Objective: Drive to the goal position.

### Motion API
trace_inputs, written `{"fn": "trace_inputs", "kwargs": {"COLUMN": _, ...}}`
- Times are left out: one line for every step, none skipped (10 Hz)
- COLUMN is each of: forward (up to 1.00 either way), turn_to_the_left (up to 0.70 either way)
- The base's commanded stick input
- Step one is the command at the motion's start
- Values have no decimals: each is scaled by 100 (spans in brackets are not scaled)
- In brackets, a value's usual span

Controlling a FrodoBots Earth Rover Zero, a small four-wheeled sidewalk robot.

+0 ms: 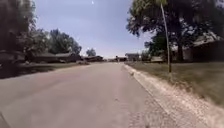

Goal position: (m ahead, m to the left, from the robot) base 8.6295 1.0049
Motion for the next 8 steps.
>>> {"fn": "trace_inputs", "kwargs": {"forward": 70, "turn_to_the_left": 0}}
{"fn": "trace_inputs", "kwargs": {"forward": 70, "turn_to_the_left": 0}}
{"fn": "trace_inputs", "kwargs": {"forward": 70, "turn_to_the_left": 0}}
{"fn": "trace_inputs", "kwargs": {"forward": 70, "turn_to_the_left": 0}}
{"fn": "trace_inputs", "kwargs": {"forward": 70, "turn_to_the_left": 0}}
{"fn": "trace_inputs", "kwargs": {"forward": 70, "turn_to_the_left": 0}}
{"fn": "trace_inputs", "kwargs": {"forward": 70, "turn_to_the_left": 0}}
{"fn": "trace_inputs", "kwargs": {"forward": 70, "turn_to_the_left": 0}}
